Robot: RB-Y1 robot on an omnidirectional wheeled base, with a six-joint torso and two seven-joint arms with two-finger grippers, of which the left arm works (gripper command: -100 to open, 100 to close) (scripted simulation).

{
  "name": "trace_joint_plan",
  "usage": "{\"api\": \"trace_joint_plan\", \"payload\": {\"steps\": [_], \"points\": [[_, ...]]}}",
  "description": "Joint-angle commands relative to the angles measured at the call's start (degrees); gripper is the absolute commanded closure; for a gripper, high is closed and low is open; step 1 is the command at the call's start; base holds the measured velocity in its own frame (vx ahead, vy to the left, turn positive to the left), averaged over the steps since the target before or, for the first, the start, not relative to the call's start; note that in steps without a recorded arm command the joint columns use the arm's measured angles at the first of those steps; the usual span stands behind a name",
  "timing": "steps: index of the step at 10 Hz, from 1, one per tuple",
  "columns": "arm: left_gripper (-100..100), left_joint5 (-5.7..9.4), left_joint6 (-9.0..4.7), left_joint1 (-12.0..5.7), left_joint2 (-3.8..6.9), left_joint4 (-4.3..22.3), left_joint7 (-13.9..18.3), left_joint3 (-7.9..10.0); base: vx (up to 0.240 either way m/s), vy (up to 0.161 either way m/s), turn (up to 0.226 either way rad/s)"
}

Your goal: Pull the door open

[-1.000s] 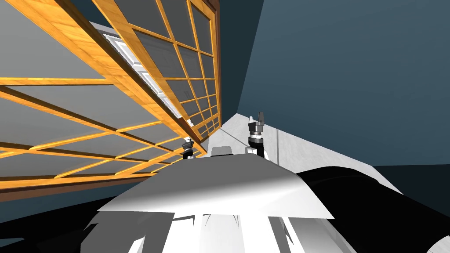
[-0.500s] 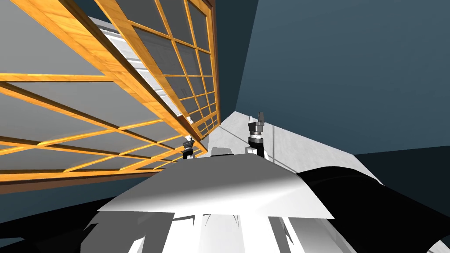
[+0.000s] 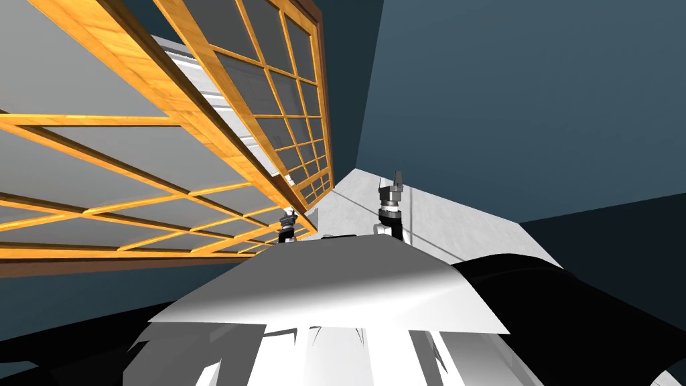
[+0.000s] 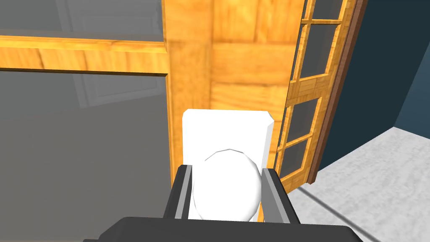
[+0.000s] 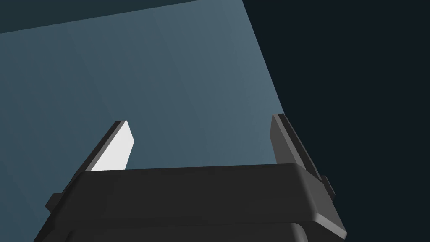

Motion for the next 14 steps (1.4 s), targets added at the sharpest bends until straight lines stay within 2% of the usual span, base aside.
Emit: {"api": "trace_joint_plan", "payload": {"steps": [1, 4, 5, 6, 14], "points": [[100, -0.74, -0.59, 0.37, 0.56, 0.0, 1.3, -1.05, -0.238, 0.022, -0.072], [100, -2.09, -1.27, 1.08, 1.51, -0.3, 3.5, -2.97, -0.229, 0.009, -0.08], [100, -1.83, -1.08, 0.95, 1.36, -0.1, 3.0, -2.59, -0.104, 0.0, -0.016], [100, -2.73, -1.7, 1.66, 1.92, -0.3, 4.3, -3.74, -0.141, 0.022, -0.054], [100, -6.39, -4.8, 3.97, 4.88, -1.6, 9.8, -8.27, -0.197, 0.036, -0.055]]}}
